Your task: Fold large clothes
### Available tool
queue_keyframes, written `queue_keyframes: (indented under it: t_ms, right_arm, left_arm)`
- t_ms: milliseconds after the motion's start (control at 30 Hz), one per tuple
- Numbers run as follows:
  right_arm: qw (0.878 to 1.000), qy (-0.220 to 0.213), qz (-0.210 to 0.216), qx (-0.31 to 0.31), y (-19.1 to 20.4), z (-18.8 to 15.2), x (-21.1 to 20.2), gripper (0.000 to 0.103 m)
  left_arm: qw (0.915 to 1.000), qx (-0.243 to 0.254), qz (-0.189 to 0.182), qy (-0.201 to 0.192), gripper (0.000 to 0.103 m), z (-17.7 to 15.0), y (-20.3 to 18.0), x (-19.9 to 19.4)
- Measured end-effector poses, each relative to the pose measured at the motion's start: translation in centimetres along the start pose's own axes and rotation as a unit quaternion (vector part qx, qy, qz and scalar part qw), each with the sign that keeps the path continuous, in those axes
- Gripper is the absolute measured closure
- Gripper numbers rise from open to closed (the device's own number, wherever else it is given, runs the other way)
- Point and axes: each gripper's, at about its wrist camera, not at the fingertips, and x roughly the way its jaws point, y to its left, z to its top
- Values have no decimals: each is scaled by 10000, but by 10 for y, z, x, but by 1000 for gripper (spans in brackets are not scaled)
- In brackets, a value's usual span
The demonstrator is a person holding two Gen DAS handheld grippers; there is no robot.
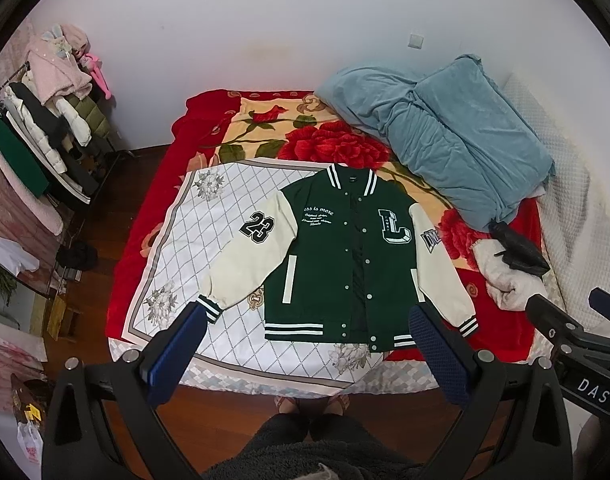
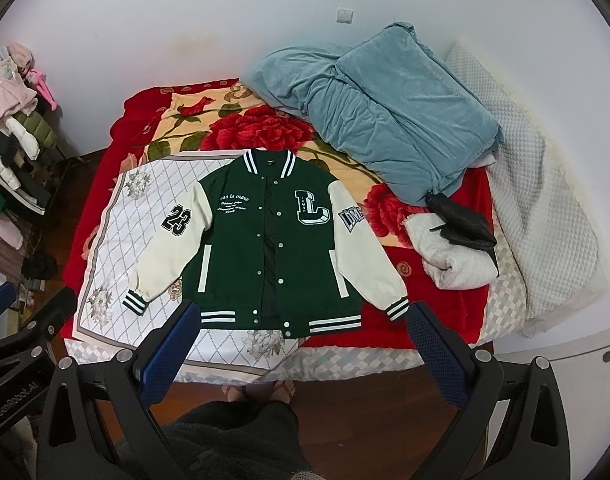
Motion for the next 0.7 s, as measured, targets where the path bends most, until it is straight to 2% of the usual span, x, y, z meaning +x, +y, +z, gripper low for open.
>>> queue_keyframes:
  t_ms: [700]
  right_arm:
    - [10000,-90,-25,-23,1,9,-19,0]
  left_arm:
    - [9999,0,-5,-133,0,-2,-12,-11]
